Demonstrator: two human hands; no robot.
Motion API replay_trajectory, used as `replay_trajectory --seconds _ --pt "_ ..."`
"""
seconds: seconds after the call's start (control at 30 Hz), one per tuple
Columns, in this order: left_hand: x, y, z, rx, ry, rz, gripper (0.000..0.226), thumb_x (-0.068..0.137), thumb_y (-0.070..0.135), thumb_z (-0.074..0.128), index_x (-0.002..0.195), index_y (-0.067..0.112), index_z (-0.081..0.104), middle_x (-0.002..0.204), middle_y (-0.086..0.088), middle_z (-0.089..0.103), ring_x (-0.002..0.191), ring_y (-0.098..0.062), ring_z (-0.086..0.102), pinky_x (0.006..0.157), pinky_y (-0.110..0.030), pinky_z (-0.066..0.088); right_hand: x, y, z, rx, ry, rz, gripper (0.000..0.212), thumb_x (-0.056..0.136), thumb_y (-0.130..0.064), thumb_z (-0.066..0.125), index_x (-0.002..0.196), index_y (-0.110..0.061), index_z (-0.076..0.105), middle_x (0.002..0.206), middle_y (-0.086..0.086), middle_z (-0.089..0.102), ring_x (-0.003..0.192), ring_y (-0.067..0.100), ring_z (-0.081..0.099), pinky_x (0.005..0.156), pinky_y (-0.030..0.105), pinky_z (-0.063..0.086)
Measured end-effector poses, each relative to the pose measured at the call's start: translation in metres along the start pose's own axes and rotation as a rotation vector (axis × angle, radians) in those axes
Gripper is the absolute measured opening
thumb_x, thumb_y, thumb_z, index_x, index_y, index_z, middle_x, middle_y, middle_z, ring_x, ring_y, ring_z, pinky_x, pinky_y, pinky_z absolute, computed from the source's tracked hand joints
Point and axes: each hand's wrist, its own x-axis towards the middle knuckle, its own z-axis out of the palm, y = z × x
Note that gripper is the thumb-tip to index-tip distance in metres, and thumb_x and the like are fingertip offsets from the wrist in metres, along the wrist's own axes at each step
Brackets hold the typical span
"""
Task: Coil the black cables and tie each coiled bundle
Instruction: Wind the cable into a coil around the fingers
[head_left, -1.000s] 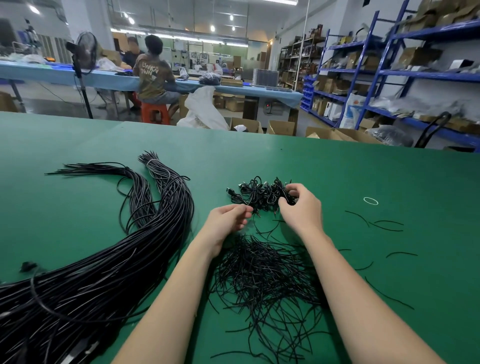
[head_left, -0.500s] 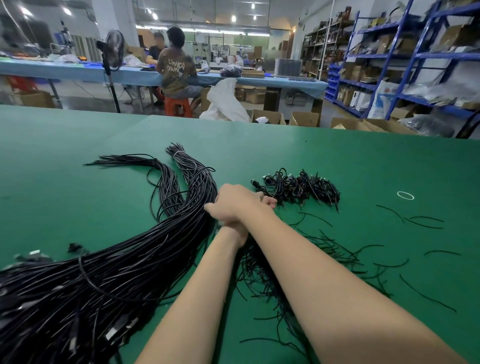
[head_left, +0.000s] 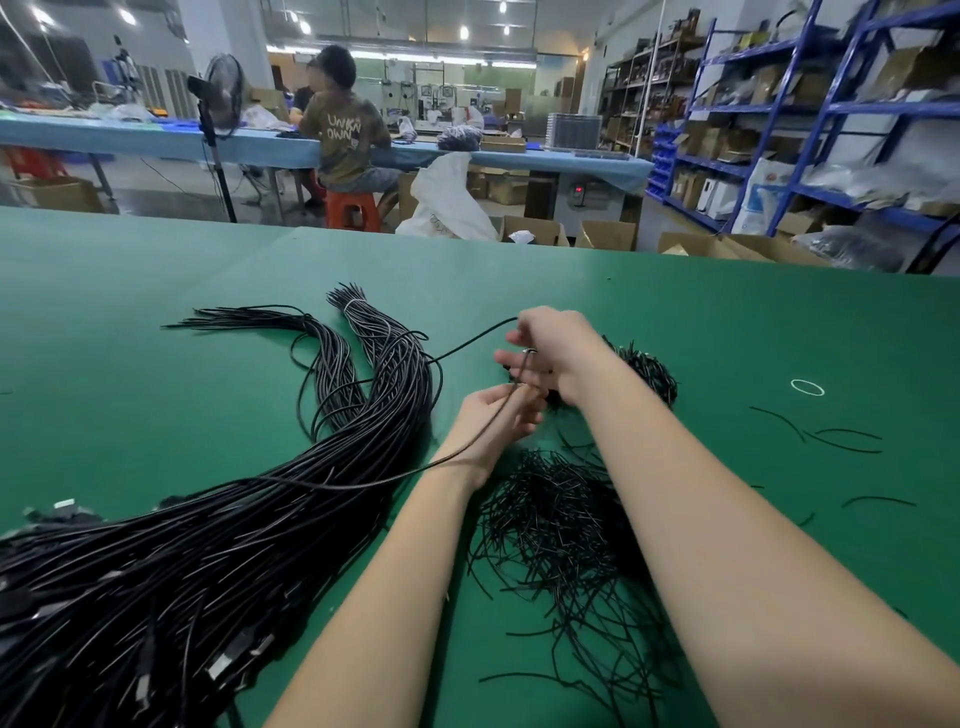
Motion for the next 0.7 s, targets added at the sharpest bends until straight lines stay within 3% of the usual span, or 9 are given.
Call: replay_trajectory --seconds 0.1,0.2,0.3,0.4,0.53,0.63,0.7 --pt "0.0 0.003 0.001 -0.025 -0.015 0.003 0.018 0.098 0.024 0.062 0.099 0.009 0.071 0.092 -0.004 0.066 0.072 -0.012 0.059 0.065 -0.02 0.045 -0.001 -0.004 -0.032 0.288 0.079 0.021 0.017 0.099 -0.007 0.042 0.088 -0.012 0.053 0.08 -0.001 0.062 0.046 0.007 0.065 0.059 0.025 0.055" --pt "-0.005 0.009 -0.001 0.015 -0.153 -0.081 0.027 0.091 0.027 0.069 0.111 0.009 0.071 0.097 -0.002 0.071 0.071 -0.012 0.059 0.058 -0.018 0.045 -0.005 -0.01 -0.066 0.842 0.14 -0.008 0.028 0.101 -0.005 0.036 0.079 -0.011 0.051 0.058 0.002 0.061 0.047 0.012 0.061 0.059 0.026 0.057" --pt "-0.01 0.018 -0.008 -0.256 -0.405 -0.309 0.034 0.094 0.022 0.061 0.123 0.006 0.067 0.1 -0.009 0.074 0.059 -0.009 0.061 0.044 -0.013 0.047 -0.009 -0.009 -0.094 1.182 0.297 -0.074 0.024 0.101 -0.002 0.03 0.084 -0.009 0.046 0.069 0.005 0.058 0.055 0.017 0.058 0.06 0.027 0.056" --pt "-0.012 0.025 -0.012 -0.427 -0.502 -0.367 0.035 0.096 0.009 0.051 0.127 0.005 0.067 0.117 -0.017 0.071 0.061 -0.012 0.068 0.047 -0.016 0.053 -0.011 0.004 -0.115 1.087 0.473 -0.095 0.018 0.101 -0.002 0.03 0.096 -0.006 0.047 0.084 0.006 0.056 0.063 0.017 0.057 0.064 0.028 0.056" --pt "-0.007 0.023 -0.01 -0.449 -0.379 -0.201 0.046 0.084 -0.006 0.06 0.128 0.004 0.063 0.132 -0.02 0.063 0.099 -0.027 0.071 0.083 -0.028 0.06 -0.018 0.029 -0.135 0.796 0.558 -0.062 0.013 0.101 0.0 0.037 0.097 -0.006 0.049 0.085 0.005 0.058 0.066 0.015 0.061 0.06 0.027 0.061" --pt "-0.003 0.02 -0.01 -0.504 -0.273 -0.101 0.025 0.082 -0.004 0.057 0.103 0.007 0.066 0.118 -0.015 0.07 0.107 -0.031 0.069 0.092 -0.035 0.056 -0.021 0.051 -0.147 0.528 0.579 0.042 0.014 0.104 -0.003 0.045 0.093 -0.006 0.053 0.094 0.009 0.066 0.068 0.016 0.067 0.056 0.024 0.06" --pt "0.0 0.02 -0.01 -0.542 -0.211 -0.062 0.018 0.083 -0.004 0.048 0.084 0.012 0.057 0.09 -0.007 0.07 0.095 -0.028 0.07 0.088 -0.037 0.053 -0.022 0.06 -0.152 0.147 0.463 0.162 0.021 0.106 -0.019 0.051 0.099 -0.001 0.059 0.091 0.013 0.072 0.058 0.013 0.067 0.05 0.02 0.054"
